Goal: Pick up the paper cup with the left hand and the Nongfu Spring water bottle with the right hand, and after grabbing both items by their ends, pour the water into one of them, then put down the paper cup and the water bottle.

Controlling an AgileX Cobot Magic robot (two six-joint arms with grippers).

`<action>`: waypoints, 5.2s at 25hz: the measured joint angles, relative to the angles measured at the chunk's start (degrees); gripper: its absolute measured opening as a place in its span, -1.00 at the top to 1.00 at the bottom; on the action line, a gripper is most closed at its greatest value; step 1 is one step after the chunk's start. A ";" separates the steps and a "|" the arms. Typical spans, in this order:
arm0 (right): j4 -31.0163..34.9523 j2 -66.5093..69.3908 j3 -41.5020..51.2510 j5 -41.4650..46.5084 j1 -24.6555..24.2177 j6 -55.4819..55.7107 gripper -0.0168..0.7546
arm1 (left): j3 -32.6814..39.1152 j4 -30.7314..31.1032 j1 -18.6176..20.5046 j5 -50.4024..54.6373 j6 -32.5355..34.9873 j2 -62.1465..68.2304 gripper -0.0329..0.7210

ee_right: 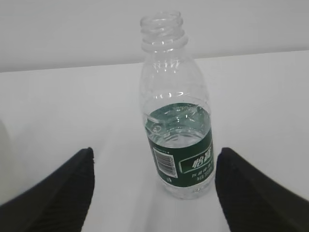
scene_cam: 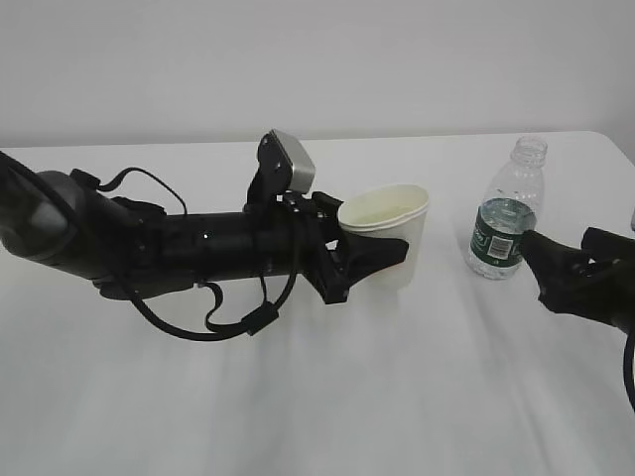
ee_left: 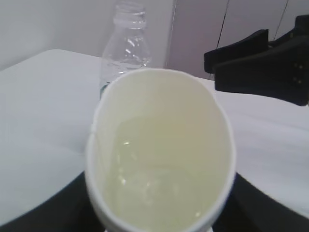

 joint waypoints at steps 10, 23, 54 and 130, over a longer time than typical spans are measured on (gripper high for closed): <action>-1.18 0.00 0.00 0.00 0.00 0.50 -0.58 | 3.71 0.77 7.78 -1.17 0.00 -1.64 -0.18; -1.22 0.00 0.00 0.00 0.00 1.03 -0.58 | 11.51 -1.30 15.18 -3.80 0.57 -3.09 -0.15; -1.22 0.00 0.00 0.00 0.00 1.17 -0.57 | 27.53 -50.42 17.51 -6.63 25.86 -6.01 -0.15; -2.76 0.00 0.00 0.00 0.00 1.43 -0.57 | 28.81 -52.68 17.51 -8.64 28.03 -3.08 -0.66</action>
